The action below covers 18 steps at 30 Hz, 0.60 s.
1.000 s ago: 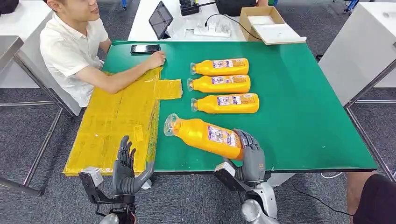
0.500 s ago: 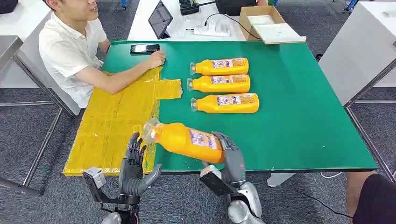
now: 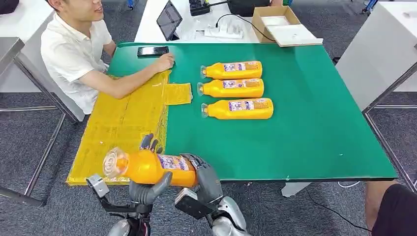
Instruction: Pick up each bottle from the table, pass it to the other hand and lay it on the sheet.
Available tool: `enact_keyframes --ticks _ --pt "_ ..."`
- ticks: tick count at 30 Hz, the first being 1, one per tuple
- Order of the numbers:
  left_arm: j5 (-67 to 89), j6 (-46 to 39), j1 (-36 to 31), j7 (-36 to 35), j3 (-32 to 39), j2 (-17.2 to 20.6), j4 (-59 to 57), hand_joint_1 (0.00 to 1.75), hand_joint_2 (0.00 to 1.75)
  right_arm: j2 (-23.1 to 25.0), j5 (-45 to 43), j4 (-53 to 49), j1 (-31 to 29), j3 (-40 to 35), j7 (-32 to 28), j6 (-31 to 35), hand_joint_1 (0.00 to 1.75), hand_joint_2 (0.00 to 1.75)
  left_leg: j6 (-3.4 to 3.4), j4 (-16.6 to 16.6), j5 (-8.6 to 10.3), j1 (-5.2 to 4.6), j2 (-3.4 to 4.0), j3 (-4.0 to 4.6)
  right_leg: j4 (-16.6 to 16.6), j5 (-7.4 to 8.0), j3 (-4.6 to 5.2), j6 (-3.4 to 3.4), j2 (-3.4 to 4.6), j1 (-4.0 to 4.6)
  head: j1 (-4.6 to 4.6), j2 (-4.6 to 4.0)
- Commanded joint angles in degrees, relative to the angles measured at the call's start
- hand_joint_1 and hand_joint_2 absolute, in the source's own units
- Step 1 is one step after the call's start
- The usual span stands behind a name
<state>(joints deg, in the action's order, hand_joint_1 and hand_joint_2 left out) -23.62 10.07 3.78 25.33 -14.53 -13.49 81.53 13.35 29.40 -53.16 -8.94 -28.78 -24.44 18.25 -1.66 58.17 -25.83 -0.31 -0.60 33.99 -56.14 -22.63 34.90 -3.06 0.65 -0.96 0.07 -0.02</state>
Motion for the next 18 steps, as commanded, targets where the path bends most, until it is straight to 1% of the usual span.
enact_keyframes --ticks 1,3,4,6,7,9,10,11,12,13,14,15,16,17,18 --pt "-0.28 3.56 -2.14 -0.89 -1.5 0.78 -1.14 0.0 1.75 0.5 -1.75 9.46 -4.15 -5.79 -0.94 -1.12 1.75 1.75 0.12 -0.06 -0.05 0.07 0.04 -0.21 0.06 -0.05 -0.2 0.13 -0.04 0.08 -0.02 0.0" --pt "-2.36 5.79 -2.73 -1.95 -1.37 0.83 -2.63 0.0 1.75 0.68 -1.43 9.27 -4.19 -6.51 -0.96 -1.39 1.75 1.75 0.07 -0.02 -0.02 0.05 0.02 -0.09 0.03 -0.02 -0.08 0.07 -0.04 0.06 -0.02 0.0" --pt "-2.36 5.79 -2.73 -1.95 -1.37 0.83 -2.63 0.0 1.75 0.68 -1.43 9.27 -4.19 -6.51 -0.96 -1.39 1.75 1.75 0.12 -0.05 -0.06 0.08 0.01 -0.22 0.04 -0.08 -0.22 0.13 -0.09 0.09 0.0 0.0" --pt "-2.36 5.79 -2.73 -1.95 -1.37 0.83 -2.63 0.0 1.75 0.68 -1.43 9.27 -4.19 -6.51 -0.96 -1.39 1.75 1.75 0.06 -0.04 -0.01 0.04 0.0 -0.1 0.04 -0.02 -0.08 0.07 -0.06 0.05 0.0 0.0" --pt "-2.36 5.79 -2.73 -1.95 -1.37 0.83 -2.63 0.0 1.75 0.68 -1.43 9.27 -4.19 -6.51 -0.96 -1.39 1.75 1.75 0.11 -0.07 -0.06 0.08 0.01 -0.24 0.06 -0.07 -0.23 0.13 -0.09 0.1 0.0 0.0" --pt "-1.88 5.87 -2.9 -1.86 -1.46 1.0 -3.12 0.0 1.75 0.75 -1.42 9.02 -4.04 -6.67 -0.96 -1.43 1.75 1.75 0.07 -0.05 -0.02 0.05 -0.01 -0.13 0.05 -0.04 -0.12 0.08 -0.08 0.06 0.0 0.0" --pt "-2.55 6.34 -3.15 -2.19 -1.09 0.76 -3.78 0.75 1.75 0.81 -1.49 8.83 -3.9 -6.83 -0.93 -1.84 1.75 1.75 0.11 -0.09 -0.05 0.06 -0.04 -0.25 0.06 -0.09 -0.24 0.12 -0.14 0.07 0.0 0.0" --pt "-3.31 6.66 -3.52 -2.85 -0.64 0.61 -4.55 1.75 1.75 0.91 -1.44 8.72 -3.72 -7.04 -0.87 -1.91 1.75 1.75 0.09 -0.05 -0.03 0.07 -0.03 -0.18 0.06 -0.06 -0.19 0.1 -0.12 0.08 0.0 0.0" --pt "-3.75 7.02 -3.86 -3.13 -0.39 0.55 -5.2 1.75 1.75 0.95 -1.42 8.78 -3.69 -7.3 -0.84 -2.18 1.75 1.75 0.07 -0.07 -0.01 0.03 -0.02 -0.15 0.05 -0.04 -0.14 0.08 -0.09 0.04 0.0 0.0" --pt "-4.63 7.64 -4.08 -3.71 -0.09 0.45 -5.79 1.75 1.75 1.0 -1.49 8.73 -3.56 -7.4 -0.94 -2.08 1.55 1.75 0.12 -0.08 -0.06 0.08 -0.04 -0.27 0.08 -0.09 -0.28 0.14 -0.15 0.09 0.0 0.0" --pt "-5.57 8.76 -4.22 -4.24 -0.09 0.51 -6.22 1.75 1.75 0.96 -1.57 8.37 -3.36 -7.72 -1.54 -1.96 0.42 1.75 0.1 -0.07 -0.03 0.07 -0.05 -0.21 0.07 -0.07 -0.21 0.11 -0.14 0.08 0.0 0.0" --pt "-6.79 9.95 -4.43 -5.08 -0.01 0.51 -6.79 1.75 1.75 1.01 -2.4 7.65 -3.1 -8.02 -3.01 -2.85 0.0 1.75 0.13 -0.09 -0.04 0.08 -0.08 -0.27 0.08 -0.1 -0.28 0.14 -0.19 0.1 0.0 0.0" --pt "-11.23 13.15 -4.81 -7.57 0.21 0.36 -7.98 1.75 1.75 1.4 -7.09 6.0 -2.64 -7.39 -5.54 -7.83 0.0 1.75 0.12 -0.07 -0.04 0.07 -0.06 -0.24 0.06 -0.09 -0.23 0.14 -0.17 0.09 0.0 0.0" --pt "-11.21 12.84 -5.05 -7.36 0.26 0.41 -8.3 1.75 1.75 1.34 -8.92 3.98 -2.55 -7.98 -5.85 -9.95 0.0 1.75 0.1 -0.06 -0.03 0.06 -0.07 -0.18 0.04 -0.08 -0.18 0.11 -0.16 0.07 0.0 0.0" --pt "-11.16 12.6 -5.16 -7.24 0.36 0.38 -8.36 1.75 1.75 1.17 -8.6 2.59 -2.51 -8.57 -5.29 -8.99 0.0 1.75 0.07 -0.04 -0.01 0.04 -0.01 -0.09 0.03 -0.04 -0.07 0.08 -0.08 0.05 0.02 0.0"
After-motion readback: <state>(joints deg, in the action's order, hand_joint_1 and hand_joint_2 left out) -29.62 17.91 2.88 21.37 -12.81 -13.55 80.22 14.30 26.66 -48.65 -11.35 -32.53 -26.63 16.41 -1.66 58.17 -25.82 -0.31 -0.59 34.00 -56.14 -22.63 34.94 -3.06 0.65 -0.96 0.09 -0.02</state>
